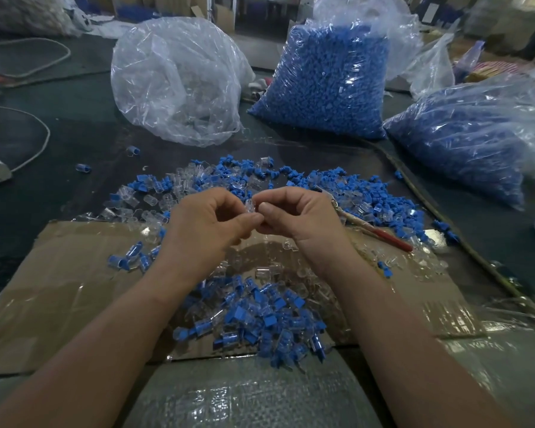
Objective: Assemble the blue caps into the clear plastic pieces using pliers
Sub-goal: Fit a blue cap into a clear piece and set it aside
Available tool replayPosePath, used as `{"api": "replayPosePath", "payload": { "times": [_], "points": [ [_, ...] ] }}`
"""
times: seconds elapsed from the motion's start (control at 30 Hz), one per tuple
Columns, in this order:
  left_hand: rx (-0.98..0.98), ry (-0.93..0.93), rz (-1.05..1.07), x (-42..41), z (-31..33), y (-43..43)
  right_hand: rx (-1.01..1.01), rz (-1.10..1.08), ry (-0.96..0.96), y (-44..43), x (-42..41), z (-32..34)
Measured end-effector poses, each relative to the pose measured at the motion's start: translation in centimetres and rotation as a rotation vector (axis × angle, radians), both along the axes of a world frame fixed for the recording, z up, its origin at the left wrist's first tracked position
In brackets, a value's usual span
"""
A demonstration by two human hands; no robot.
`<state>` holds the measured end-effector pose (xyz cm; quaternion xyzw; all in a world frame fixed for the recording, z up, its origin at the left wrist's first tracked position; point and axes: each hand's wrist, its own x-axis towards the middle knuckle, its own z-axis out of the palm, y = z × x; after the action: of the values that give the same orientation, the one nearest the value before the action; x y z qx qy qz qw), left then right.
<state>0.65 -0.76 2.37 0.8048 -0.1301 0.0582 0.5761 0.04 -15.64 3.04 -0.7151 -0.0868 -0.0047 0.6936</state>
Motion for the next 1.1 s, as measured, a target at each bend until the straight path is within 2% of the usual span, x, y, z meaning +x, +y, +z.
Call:
{"api": "replayPosePath", "payload": {
  "times": [0.23,0.4,0.5,0.67,0.77,0.93,1.1],
  "points": [
    [-0.108,0.026,0.033,0.0,0.2,-0.1,-0.060,-0.109,-0.089,0.0,-0.4,0.4],
    [-0.054,0.019,0.053,0.3,0.0,0.1,0.040,-0.141,-0.115,-0.2,-0.6,0.8],
    [-0.077,0.014,0.064,0.3,-0.1,0.1,-0.043,-0.177,-0.182,0.3,-0.7,0.6],
    [-0.165,0.045,0.048,0.2,0.0,0.0,-0.303,-0.259,-0.303,0.8,-1.0,0.2],
    [-0.161,0.035,0.031,0.2,0.1,0.1,-0.360,-0.302,-0.346,1.0,-1.0,0.1],
    [-0.148,0.023,0.018,0.0,0.1,-0.1,-0.384,-0.269,-0.323,1.3,-1.0,0.1],
    [-0.135,-0.005,0.024,0.0,0.2,0.2,-0.267,-0.160,-0.191,0.8,-1.1,0.3]
  ]
}}
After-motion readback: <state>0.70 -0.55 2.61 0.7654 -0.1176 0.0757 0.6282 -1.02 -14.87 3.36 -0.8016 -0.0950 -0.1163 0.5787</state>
